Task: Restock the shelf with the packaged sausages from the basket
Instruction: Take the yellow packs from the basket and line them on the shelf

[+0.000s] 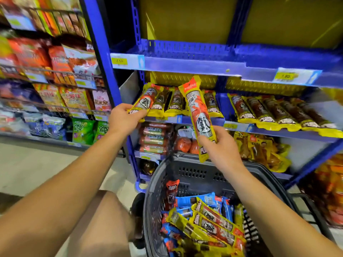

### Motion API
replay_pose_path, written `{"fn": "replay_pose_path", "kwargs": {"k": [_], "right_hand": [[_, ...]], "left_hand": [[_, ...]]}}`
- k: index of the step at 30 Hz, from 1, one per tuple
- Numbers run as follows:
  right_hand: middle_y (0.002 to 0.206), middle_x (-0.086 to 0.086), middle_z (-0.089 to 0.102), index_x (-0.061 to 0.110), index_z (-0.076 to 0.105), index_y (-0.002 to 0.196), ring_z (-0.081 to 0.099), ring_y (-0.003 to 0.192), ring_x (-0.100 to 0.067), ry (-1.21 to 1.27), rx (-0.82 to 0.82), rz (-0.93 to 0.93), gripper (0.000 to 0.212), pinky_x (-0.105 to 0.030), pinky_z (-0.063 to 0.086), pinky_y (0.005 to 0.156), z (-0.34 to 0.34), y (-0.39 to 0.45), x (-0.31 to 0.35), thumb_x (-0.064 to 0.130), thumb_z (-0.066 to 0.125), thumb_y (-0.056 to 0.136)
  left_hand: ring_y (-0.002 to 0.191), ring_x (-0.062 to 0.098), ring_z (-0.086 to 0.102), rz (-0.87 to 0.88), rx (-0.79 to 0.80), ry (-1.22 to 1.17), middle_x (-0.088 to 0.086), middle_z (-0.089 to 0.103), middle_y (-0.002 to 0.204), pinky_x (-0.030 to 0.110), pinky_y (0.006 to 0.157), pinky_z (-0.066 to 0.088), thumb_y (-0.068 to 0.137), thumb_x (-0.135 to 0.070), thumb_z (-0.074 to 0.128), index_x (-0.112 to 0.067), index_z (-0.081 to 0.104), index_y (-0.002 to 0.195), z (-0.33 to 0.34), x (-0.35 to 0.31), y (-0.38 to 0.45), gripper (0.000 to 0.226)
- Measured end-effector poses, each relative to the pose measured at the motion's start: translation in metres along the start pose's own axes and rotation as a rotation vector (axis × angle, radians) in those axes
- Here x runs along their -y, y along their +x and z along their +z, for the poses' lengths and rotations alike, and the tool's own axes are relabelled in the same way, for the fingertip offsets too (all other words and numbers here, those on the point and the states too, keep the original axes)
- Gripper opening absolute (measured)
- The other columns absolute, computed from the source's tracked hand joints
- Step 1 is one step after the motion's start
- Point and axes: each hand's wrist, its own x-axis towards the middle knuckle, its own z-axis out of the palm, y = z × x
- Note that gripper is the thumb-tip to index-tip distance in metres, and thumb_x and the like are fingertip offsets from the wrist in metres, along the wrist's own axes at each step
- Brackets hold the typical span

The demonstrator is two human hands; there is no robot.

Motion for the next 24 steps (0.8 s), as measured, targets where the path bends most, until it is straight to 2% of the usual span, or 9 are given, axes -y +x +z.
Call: {"fn": "replay_pose_path", "kwargs": {"k": [3,5,9,11,13,15,19,21,24], "right_hand": [[0.085,0.006,0.066,0.026,0.06,0.111,0.058,0.063,-0.001,-0.001,0.032,0.002,0.023,-0.016,0.043,0.048,0.005,0.003,-0.002,0.029,0.064,0.089],[0.087,0.006,0.066,0.027,0.059,0.112,0.059,0.067,-0.003,-0.012,0.041,0.006,0.022,-0.013,0.042,0.046,0.008,0.004,-0.001,0.028,0.063,0.09],[0.089,0.008,0.066,0.027,0.06,0.111,0.062,0.076,-0.009,-0.012,0.054,0.0,0.021,-0.019,0.046,0.054,0.012,0.004,0.003,0.027,0.063,0.09],[0.091,0.007,0.066,0.027,0.059,0.113,0.063,0.079,-0.013,-0.01,0.067,-0.004,0.023,-0.026,0.048,0.059,0.013,0.003,0.004,0.028,0.063,0.09],[0.096,0.008,0.067,0.028,0.058,0.118,0.065,0.081,-0.012,-0.014,0.073,-0.001,0.028,-0.024,0.047,0.058,0.015,0.002,0.003,0.029,0.062,0.091],[0.098,0.009,0.066,0.029,0.057,0.12,0.065,0.08,-0.011,-0.02,0.071,0.0,0.03,-0.02,0.047,0.055,0.016,0.0,0.002,0.03,0.062,0.091],[0.099,0.008,0.066,0.028,0.058,0.118,0.064,0.081,-0.012,0.001,0.066,0.001,0.028,-0.033,0.05,0.065,0.019,-0.003,0.0,0.03,0.063,0.091],[0.101,0.01,0.065,0.029,0.057,0.12,0.064,0.081,-0.009,0.003,0.067,0.002,0.029,-0.036,0.052,0.068,0.02,-0.004,-0.001,0.03,0.062,0.091],[0.104,0.014,0.064,0.031,0.056,0.123,0.065,0.084,-0.008,0.013,0.074,0.012,0.033,-0.04,0.055,0.071,0.021,-0.006,-0.003,0.031,0.062,0.091]], "left_hand": [[0.082,0.025,0.071,0.002,-0.034,-0.001,0.004,0.072,0.095,0.05,0.077,0.059,0.05,-0.065,0.075,-0.017,0.064,0.104,0.007,0.003,0.015,0.073],[0.092,0.032,0.069,0.005,-0.037,0.012,0.007,0.071,0.102,0.051,0.081,0.057,0.046,-0.072,0.071,-0.022,0.061,0.101,0.012,0.009,0.029,0.074],[0.085,0.036,0.069,-0.005,-0.018,0.085,0.011,0.07,0.092,0.051,0.077,0.058,0.052,-0.073,0.062,-0.018,0.06,0.093,0.014,-0.007,0.024,0.068],[0.085,0.034,0.068,-0.001,-0.013,0.117,0.012,0.068,0.1,0.05,0.077,0.058,0.058,-0.074,0.059,-0.018,0.061,0.099,0.011,-0.015,0.014,0.069],[0.096,0.028,0.064,0.085,-0.004,0.237,0.009,0.06,0.115,0.039,0.086,0.053,0.072,-0.068,0.058,-0.018,0.06,0.114,0.003,-0.015,0.001,0.065],[0.107,0.024,0.056,0.274,-0.044,0.391,0.008,0.051,0.126,0.03,0.09,0.041,0.084,-0.054,0.06,-0.017,0.056,0.126,-0.006,-0.009,-0.014,0.056],[0.121,0.033,0.044,0.697,-0.048,0.665,0.011,0.049,0.133,0.043,0.102,0.038,0.084,-0.055,0.052,-0.016,0.056,0.131,-0.018,0.011,-0.039,0.062],[0.126,0.034,0.041,0.754,-0.009,0.824,0.01,0.048,0.138,0.049,0.105,0.037,0.085,-0.059,0.047,-0.016,0.052,0.136,-0.017,0.022,-0.04,0.067],[0.133,0.033,0.037,0.73,0.018,0.91,0.009,0.046,0.144,0.052,0.109,0.033,0.086,-0.063,0.04,-0.017,0.045,0.142,-0.013,0.025,-0.036,0.073]]}}
